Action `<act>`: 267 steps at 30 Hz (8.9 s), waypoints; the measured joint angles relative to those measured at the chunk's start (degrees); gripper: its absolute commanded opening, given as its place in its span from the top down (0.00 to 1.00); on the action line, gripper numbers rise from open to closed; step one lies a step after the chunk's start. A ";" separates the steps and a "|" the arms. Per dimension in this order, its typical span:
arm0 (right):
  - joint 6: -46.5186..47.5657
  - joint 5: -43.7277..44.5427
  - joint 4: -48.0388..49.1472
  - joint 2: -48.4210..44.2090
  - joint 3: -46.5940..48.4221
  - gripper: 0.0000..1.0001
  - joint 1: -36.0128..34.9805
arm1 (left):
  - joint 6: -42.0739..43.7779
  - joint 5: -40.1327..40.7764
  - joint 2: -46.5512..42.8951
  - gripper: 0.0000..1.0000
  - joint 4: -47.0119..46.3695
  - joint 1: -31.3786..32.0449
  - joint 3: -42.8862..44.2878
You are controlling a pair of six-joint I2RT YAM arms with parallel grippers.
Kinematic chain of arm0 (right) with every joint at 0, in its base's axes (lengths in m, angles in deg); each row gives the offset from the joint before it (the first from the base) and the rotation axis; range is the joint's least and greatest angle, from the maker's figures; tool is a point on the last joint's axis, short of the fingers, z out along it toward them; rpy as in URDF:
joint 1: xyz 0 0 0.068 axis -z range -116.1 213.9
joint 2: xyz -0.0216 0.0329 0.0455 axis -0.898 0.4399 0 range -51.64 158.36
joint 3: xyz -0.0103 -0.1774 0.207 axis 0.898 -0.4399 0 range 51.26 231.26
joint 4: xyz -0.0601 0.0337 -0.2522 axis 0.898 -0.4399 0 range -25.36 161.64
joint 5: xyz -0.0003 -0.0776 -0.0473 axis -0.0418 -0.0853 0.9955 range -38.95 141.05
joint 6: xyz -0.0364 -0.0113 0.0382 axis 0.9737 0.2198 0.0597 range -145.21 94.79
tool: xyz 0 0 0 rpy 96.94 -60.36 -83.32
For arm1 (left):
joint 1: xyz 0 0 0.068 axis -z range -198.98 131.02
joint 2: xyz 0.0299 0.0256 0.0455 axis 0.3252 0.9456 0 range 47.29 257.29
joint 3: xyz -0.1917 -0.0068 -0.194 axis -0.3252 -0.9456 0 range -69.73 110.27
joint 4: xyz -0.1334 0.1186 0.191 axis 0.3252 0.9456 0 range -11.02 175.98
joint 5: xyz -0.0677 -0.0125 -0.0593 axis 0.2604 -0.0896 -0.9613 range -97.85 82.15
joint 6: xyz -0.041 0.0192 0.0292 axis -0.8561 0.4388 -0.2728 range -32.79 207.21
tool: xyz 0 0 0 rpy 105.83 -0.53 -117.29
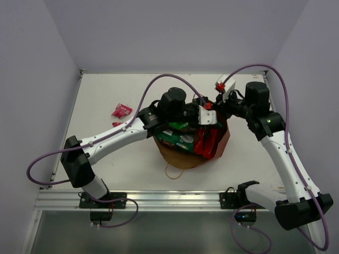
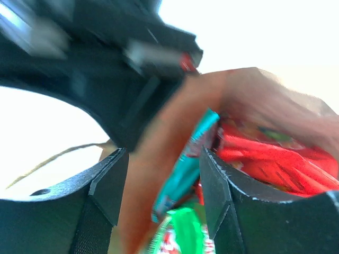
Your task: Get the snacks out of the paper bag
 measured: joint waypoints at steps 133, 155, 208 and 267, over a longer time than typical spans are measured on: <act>-0.42 0.83 -1.11 -2.82 -1.18 1.00 0.11 | -0.13 17.29 -12.48 0.05 27.02 7.67 -11.80; -0.46 -0.50 -0.33 -3.87 -3.21 1.00 0.00 | 1.75 21.35 -16.02 0.97 28.20 7.69 -6.71; -0.87 0.94 1.27 -3.67 -4.50 1.00 0.02 | -35.60 38.38 -29.88 0.00 5.22 -42.93 -9.14; -3.43 5.95 2.27 -2.99 -4.61 1.00 0.04 | -37.77 70.44 -33.66 1.00 11.67 10.01 7.67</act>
